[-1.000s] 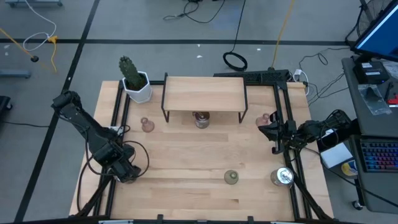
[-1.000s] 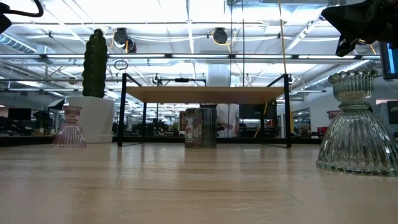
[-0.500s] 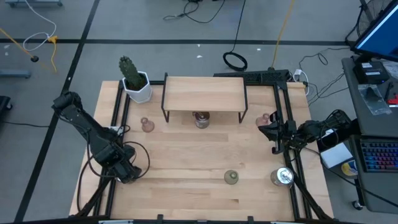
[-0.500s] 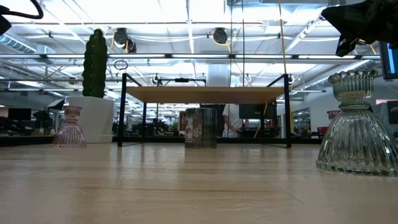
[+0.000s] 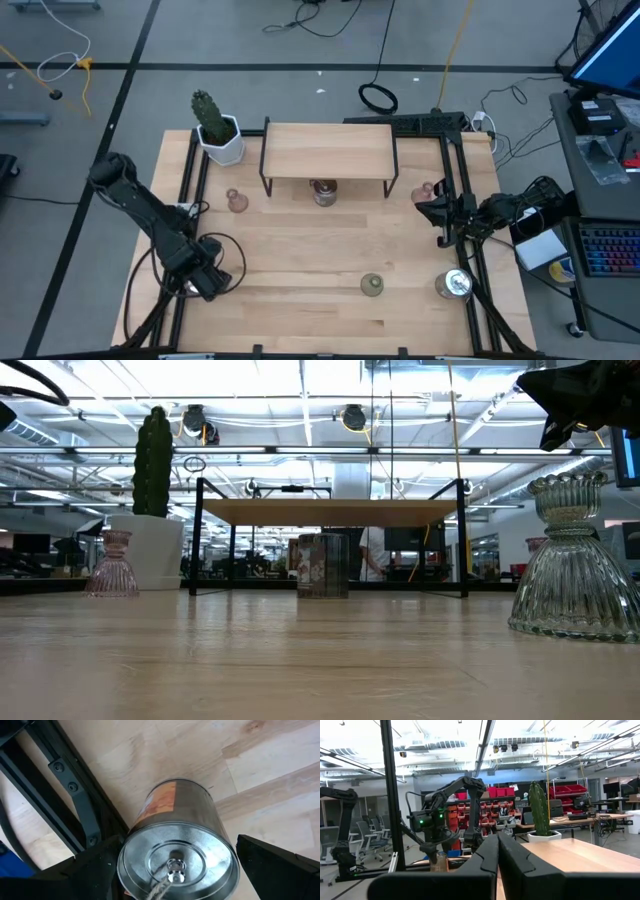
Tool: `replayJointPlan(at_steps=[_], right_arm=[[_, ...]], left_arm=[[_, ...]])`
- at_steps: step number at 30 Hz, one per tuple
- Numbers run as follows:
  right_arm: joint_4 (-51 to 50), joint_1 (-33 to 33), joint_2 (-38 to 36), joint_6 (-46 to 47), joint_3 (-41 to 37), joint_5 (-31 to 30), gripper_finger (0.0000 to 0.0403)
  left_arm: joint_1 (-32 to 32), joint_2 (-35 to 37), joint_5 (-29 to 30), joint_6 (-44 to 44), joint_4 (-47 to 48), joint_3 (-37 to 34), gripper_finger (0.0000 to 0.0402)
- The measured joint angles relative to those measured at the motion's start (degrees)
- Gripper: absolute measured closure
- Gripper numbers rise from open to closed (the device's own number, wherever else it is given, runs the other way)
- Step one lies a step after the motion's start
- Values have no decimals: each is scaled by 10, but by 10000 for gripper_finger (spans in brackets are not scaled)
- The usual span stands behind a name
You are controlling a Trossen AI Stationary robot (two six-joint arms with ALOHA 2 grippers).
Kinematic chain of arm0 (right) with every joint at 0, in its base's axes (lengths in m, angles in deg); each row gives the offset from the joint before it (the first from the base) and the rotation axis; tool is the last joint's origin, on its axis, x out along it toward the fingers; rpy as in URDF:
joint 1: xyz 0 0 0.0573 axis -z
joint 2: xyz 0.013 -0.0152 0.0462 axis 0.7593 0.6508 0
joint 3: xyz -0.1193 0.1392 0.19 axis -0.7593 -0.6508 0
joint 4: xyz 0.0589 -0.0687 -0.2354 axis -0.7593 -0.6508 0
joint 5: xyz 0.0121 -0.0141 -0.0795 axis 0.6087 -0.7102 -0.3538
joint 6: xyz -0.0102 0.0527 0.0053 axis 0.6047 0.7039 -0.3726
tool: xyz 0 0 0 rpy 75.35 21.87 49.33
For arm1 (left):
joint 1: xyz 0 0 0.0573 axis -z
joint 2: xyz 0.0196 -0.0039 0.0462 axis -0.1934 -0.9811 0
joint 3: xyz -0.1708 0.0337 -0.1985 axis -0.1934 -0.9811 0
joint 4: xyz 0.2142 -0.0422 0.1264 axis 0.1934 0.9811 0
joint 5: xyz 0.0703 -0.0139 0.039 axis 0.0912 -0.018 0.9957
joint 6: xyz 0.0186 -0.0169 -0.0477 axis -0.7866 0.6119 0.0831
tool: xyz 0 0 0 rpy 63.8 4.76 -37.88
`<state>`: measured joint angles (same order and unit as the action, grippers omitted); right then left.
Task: Pick & Place candle stick holders
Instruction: Put the orange scented candle on the shelf
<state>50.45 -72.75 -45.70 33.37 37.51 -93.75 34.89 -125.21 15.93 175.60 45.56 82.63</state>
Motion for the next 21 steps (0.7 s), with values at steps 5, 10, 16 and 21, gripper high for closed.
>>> replayJointPlan(at_steps=[5,10,16,21], right_arm=[[0,0,0,0,0,0,403],[0,0,0,0,0,0,403],[0,0,0,0,0,0,403],[0,0,0,0,0,0,403]], left_arm=[[0,-12,0,0,-9,0,6],[0,-19,-23,-20,-13,0,7],[3,-19,-25,-27,-13,-2,7],[2,-19,-45,-39,-53,-34,7]])
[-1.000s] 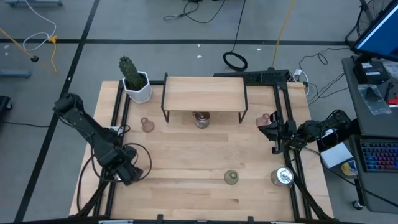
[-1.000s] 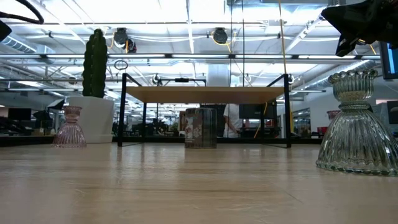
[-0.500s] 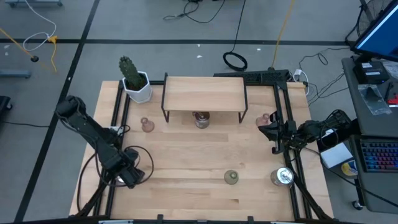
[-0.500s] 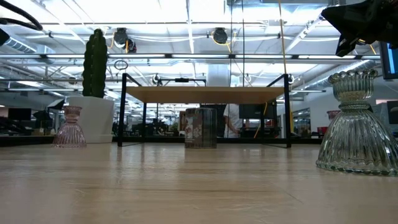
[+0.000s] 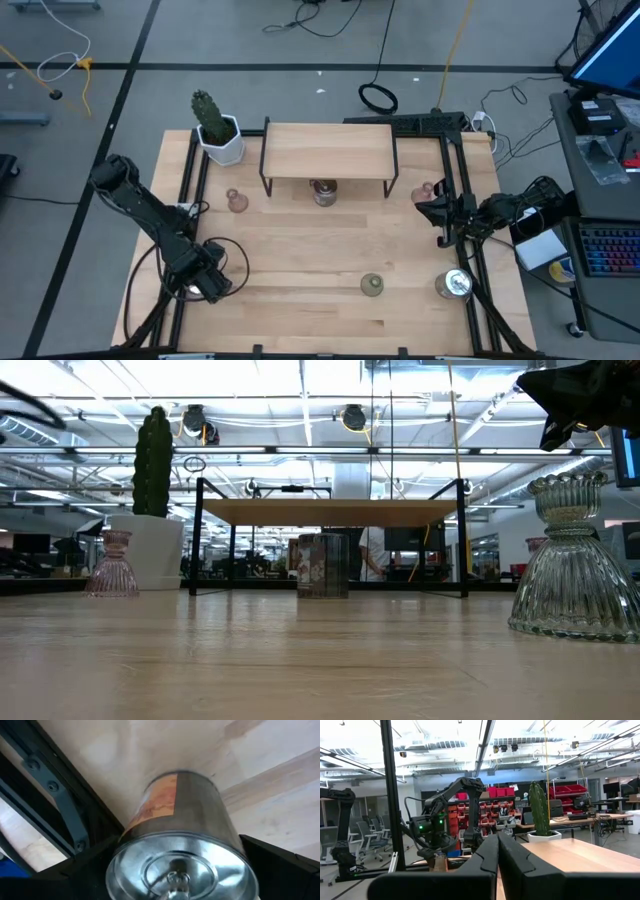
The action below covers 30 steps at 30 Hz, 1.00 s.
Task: Pick & Place candle stick holders
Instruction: Put the orange scented candle on the shelf
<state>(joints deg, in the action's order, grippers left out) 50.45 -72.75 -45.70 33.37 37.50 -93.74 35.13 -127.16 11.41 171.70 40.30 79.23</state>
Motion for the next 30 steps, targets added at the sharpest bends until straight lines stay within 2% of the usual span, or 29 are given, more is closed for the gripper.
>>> replayJointPlan(at_steps=[3,30], right_arm=[[0,0,0,0,0,0,403],[0,0,0,0,0,0,403]], left_arm=[[0,0,-8,-1,-24,-16,7],[0,1,-14,-18,-24,-16,7]])
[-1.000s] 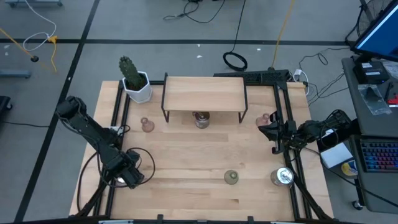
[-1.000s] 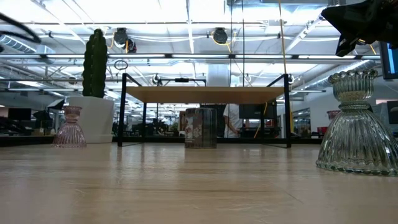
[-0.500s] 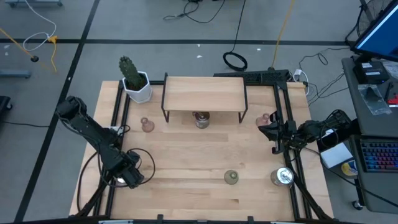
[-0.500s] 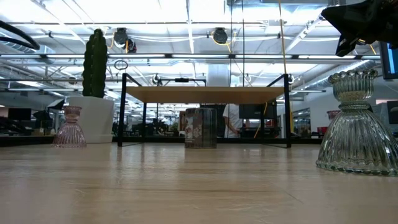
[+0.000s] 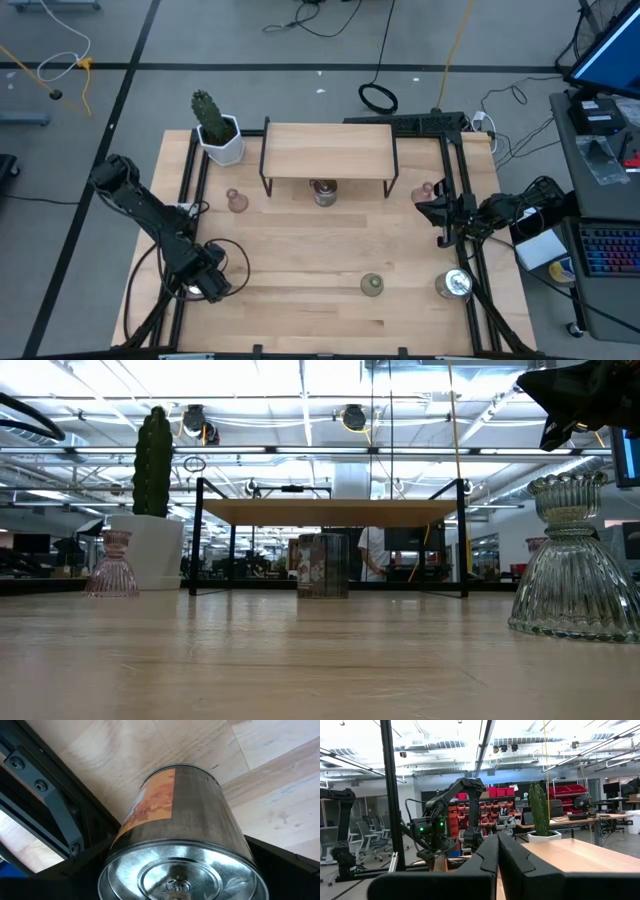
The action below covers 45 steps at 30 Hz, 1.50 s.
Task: Pick & Place candle stick holders
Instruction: Put the orange scented candle on the shelf
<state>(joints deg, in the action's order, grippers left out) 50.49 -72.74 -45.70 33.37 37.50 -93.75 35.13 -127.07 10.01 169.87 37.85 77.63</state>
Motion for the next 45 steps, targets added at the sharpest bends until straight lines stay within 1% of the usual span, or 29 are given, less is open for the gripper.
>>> replayJointPlan(at_steps=[9,14,27,35,39,45], right_arm=[[0,0,0,0,0,0,403],[0,0,0,0,0,0,403],[0,0,0,0,0,0,403],[0,0,0,0,0,0,403],[0,0,0,0,0,0,403],[0,0,0,0,0,0,403]], left_arm=[[0,0,-1,-14,0,0,10],[0,1,-13,-15,-1,0,42],[-4,1,-14,-7,-1,0,42],[-32,0,-10,-31,1,17,42],[-54,0,-8,-56,4,37,42],[-91,0,-8,-117,6,73,42]])
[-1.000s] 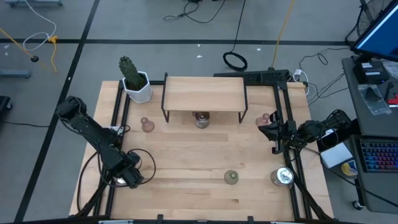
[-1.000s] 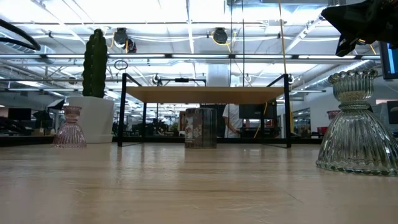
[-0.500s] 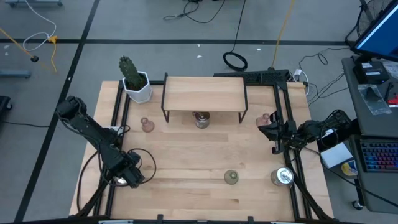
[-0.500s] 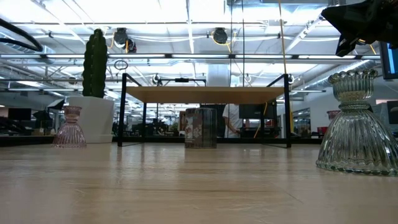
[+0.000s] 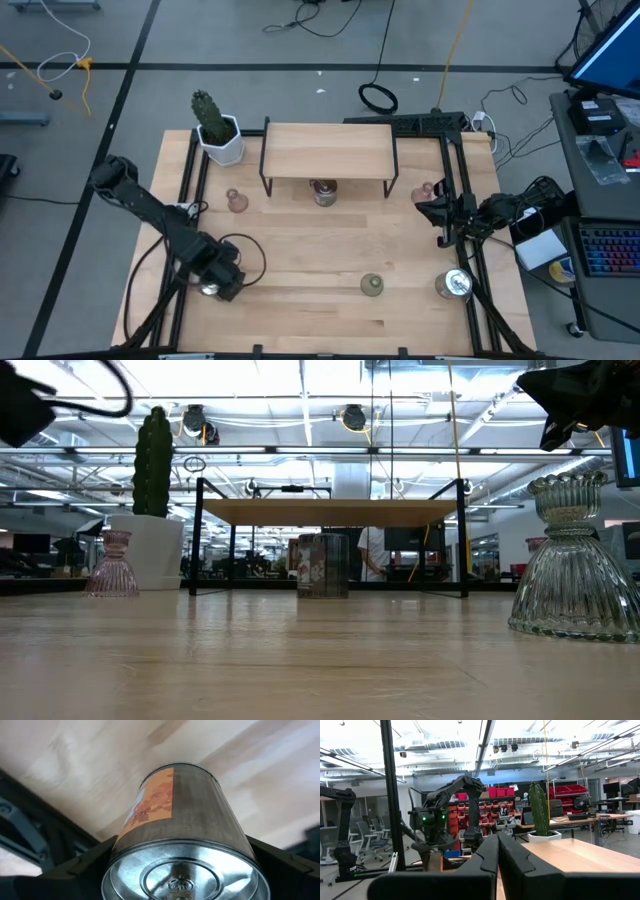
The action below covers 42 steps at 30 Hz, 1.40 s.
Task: Pick & Place candle stick holders
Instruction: Put the orange scented candle on the shelf
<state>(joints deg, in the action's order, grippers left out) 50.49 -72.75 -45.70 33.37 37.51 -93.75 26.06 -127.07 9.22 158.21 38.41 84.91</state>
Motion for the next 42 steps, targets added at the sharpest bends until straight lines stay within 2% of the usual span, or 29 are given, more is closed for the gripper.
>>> replayJointPlan(at_steps=[6,22,29,35,42], right_arm=[[0,0,0,0,0,0,403],[0,0,0,0,0,0,403],[0,0,0,0,0,0,403],[0,0,0,0,0,0,403],[0,0,0,0,0,0,403]], left_arm=[[-39,0,17,-53,1,31,42],[-165,-18,152,-262,2,143,42],[-213,-94,165,-387,25,234,42],[-248,-166,168,-475,116,337,42],[-283,-219,213,-533,198,450,42]])
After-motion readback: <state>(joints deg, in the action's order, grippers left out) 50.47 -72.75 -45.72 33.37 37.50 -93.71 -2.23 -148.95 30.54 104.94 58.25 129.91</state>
